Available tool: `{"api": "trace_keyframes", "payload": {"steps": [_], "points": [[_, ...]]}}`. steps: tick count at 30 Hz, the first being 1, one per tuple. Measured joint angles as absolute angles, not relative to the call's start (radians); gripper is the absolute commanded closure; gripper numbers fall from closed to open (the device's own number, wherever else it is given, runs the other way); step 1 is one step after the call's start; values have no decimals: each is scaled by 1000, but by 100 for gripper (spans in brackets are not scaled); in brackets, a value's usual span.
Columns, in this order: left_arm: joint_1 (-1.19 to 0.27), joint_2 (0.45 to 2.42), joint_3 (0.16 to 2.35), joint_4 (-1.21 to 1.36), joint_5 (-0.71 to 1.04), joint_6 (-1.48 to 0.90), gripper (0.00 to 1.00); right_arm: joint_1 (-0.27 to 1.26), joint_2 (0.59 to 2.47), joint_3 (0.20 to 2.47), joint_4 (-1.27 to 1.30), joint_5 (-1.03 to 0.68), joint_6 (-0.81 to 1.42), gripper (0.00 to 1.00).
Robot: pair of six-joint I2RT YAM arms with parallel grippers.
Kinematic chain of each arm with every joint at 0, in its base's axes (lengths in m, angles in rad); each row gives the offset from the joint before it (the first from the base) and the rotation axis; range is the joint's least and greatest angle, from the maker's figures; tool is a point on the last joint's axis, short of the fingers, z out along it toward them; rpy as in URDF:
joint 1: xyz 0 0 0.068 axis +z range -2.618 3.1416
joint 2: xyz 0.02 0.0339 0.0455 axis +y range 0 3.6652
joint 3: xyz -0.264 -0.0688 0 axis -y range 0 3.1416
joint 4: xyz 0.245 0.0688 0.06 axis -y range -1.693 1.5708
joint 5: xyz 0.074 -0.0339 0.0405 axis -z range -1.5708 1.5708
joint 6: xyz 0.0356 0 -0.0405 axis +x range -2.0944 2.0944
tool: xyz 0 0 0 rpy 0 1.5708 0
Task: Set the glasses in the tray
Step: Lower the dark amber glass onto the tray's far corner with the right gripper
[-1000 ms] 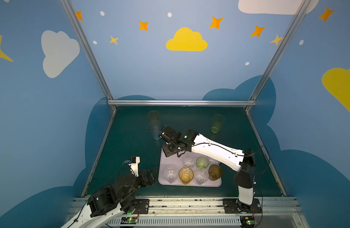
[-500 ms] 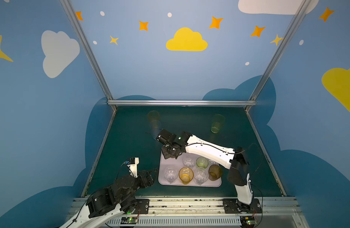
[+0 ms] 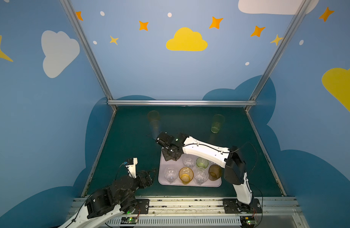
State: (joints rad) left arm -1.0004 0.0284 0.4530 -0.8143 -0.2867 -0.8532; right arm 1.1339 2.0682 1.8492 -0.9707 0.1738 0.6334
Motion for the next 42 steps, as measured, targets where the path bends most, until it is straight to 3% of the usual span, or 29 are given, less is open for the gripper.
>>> {"api": "trace_keyframes", "payload": {"steps": [27, 34, 36, 39, 42], "points": [[-1014, 9, 453, -828, -301, -869, 0, 1149, 2114, 1822, -942, 92, 678, 100], [-1018, 9, 453, -829, -302, -871, 0, 1150, 2115, 1822, -939, 84, 685, 80], [-1020, 9, 453, -829, -305, -872, 0, 1150, 2115, 1822, -938, 81, 687, 69], [-1022, 9, 453, -829, -306, -872, 0, 1150, 2115, 1822, -938, 77, 690, 66], [-1022, 9, 453, -830, -307, -872, 0, 1150, 2115, 1822, -939, 76, 693, 56]]}}
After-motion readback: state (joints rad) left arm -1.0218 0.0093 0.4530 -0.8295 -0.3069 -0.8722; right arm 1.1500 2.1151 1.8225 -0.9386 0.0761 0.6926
